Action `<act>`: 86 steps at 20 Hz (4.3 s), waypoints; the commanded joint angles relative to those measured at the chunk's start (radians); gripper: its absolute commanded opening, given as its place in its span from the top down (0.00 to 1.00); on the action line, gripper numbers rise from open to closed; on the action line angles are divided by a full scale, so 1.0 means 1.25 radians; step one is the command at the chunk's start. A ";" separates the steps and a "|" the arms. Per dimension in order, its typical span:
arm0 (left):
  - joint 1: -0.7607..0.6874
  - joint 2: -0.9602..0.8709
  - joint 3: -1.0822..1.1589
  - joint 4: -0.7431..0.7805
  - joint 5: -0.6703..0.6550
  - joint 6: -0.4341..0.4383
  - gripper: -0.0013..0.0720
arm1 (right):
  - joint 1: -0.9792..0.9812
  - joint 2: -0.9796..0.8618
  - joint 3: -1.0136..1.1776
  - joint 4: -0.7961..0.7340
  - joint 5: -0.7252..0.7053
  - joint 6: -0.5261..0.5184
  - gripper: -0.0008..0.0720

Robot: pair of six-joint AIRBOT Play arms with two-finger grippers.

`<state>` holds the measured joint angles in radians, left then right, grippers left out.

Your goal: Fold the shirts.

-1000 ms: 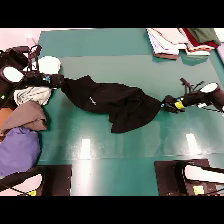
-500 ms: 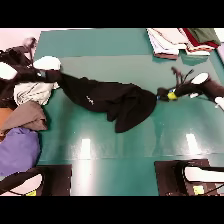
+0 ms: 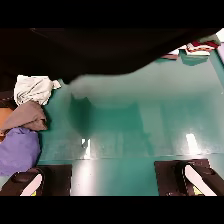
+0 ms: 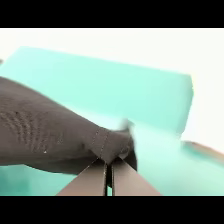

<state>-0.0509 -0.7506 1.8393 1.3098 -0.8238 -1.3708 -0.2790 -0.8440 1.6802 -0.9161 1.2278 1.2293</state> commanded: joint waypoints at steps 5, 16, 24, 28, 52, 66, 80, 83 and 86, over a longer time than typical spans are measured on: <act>0.000 0.034 0.140 0.031 -0.058 0.009 0.96 | -0.213 0.086 0.155 0.001 0.110 0.077 0.96; 0.000 -0.503 -0.224 -0.045 -0.196 -0.066 0.95 | -0.006 -0.233 -0.313 -0.215 0.116 0.106 0.96; 0.046 -0.662 -0.186 -0.043 -0.172 -0.160 0.11 | 0.028 -0.521 -0.149 -0.188 0.075 0.126 0.29; 0.110 -0.531 -0.236 -0.013 -0.366 -0.128 0.11 | 0.033 -0.456 -0.128 -0.184 0.147 0.089 0.45; -0.076 -0.079 -1.144 -0.218 -0.171 -0.217 0.82 | 0.051 -0.132 -0.427 -0.191 0.200 0.111 0.44; -0.076 -0.079 -1.035 -0.226 -0.163 -0.154 0.96 | -0.438 -0.130 -0.934 -0.262 0.109 0.114 0.33; -0.076 -0.078 -0.908 -0.218 -0.204 -0.154 0.96 | -0.072 -0.193 -0.754 -0.084 -0.020 0.053 0.96; -0.076 -0.078 -0.634 -0.162 -0.275 -0.153 0.96 | -0.029 -0.063 -0.550 -0.083 0.013 0.052 0.96; -0.076 -0.078 -0.282 -0.108 -0.312 -0.138 0.96 | -0.024 0.047 -0.289 -0.086 0.014 0.051 0.96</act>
<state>-0.1459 -0.8497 1.1419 1.1057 -1.1519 -1.5581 -0.3386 -0.8978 1.0657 -1.0241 1.2350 1.2976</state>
